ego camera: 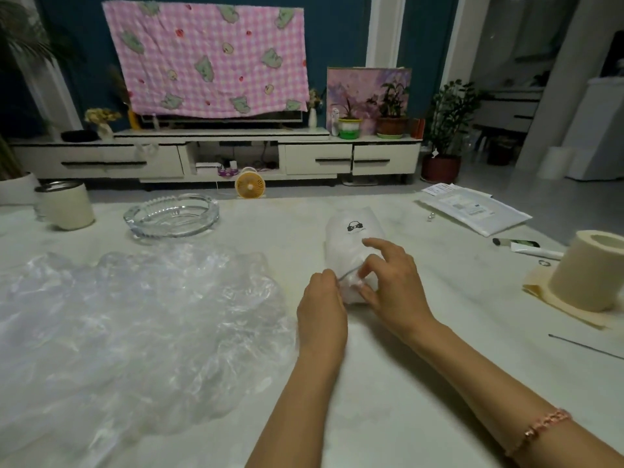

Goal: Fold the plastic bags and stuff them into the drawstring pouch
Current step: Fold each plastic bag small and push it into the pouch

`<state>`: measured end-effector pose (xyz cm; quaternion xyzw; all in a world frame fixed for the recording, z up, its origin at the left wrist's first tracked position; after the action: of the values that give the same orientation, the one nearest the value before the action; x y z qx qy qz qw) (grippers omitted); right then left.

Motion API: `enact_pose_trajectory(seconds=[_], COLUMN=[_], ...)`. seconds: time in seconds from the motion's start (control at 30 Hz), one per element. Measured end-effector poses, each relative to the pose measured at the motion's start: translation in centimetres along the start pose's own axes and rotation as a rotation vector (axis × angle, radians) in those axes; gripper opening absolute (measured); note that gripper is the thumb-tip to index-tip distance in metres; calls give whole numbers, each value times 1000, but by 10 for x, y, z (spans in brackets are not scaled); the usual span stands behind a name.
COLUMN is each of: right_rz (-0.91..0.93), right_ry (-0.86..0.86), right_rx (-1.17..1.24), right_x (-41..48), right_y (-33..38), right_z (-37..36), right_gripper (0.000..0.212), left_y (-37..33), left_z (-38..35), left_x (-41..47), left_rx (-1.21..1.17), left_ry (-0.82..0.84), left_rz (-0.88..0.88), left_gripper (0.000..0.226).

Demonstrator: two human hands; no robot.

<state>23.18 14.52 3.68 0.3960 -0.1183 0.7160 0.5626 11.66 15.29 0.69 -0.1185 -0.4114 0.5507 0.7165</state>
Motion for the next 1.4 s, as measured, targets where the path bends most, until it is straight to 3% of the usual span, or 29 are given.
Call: enact_pose_trajectory(seconds=[0.1,0.23,0.37,0.43,0.53,0.6,0.67,0.73,0.8,0.9,0.97,1.03,1.1,1.27,1.33,1.4], right_rz=[24,-49,-299,-346,-393,-346,-326,-369,-309,-249,-268,-320,-286,19,59,48], right_ry=[-25,-53,228,365,614,528,397,492,614,493,498,497,488,640,655,652], right_rx=[-36,-136,-282,-199,-88,-70,176,478,434,371,567,847,969,613,480,377], right_x=[13,26,34,37,37,44,47,38,25,22,26,32,36,3,-24,-46], right_y=[10,12,-8,-9,-2,22,55,92,117,128,131,135,137,105,76,47], right_z=[-9,-17,-35,-45,-51,-38,-30,-34,-44,-33,-21,4,34,76,84,88], right_gripper=[30,21,22,24,43,44,41,54,67,31,11,13,24,31,27,40], left_y=[0,-6,-10,-9,-11,-8,-1,9,15,11,4,1,-1,-2,-2,-6], left_z=[5,2,1,8,24,35,45,56,64,81,93,100,110,129,137,141], left_x=[-1,-1,-3,-7,-22,-35,-50,-67,-83,-101,-109,-114,-125,-148,-158,-160], left_rx=[-162,-171,-107,-74,-117,-177,-249,-288,-341,-342,-283,-258,-259,-328,-314,-290], left_ry=[-33,-30,-40,-107,-281,-394,-478,-536,-560,-576,-647,-724,-778,-940,-976,-926], left_rz=[27,4,-52,-89,-168,-153,-64,72,184,151,38,-59,-147,-263,-302,-276], left_gripper=[32,18,17,22,28,27,31,27,26,27,32,31,26,40,34,28])
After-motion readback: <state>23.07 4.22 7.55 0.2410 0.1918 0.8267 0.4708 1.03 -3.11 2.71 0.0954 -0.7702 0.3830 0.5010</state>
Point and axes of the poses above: each hand's wrist, its own x-axis towards the middle knuckle, its own z-axis out of the back of the hand, y = z × x, the point moved 5 cm from there along x, towards the middle knuckle, and after that the axes turned 4 degrees about -z, right-handed, at the moved point
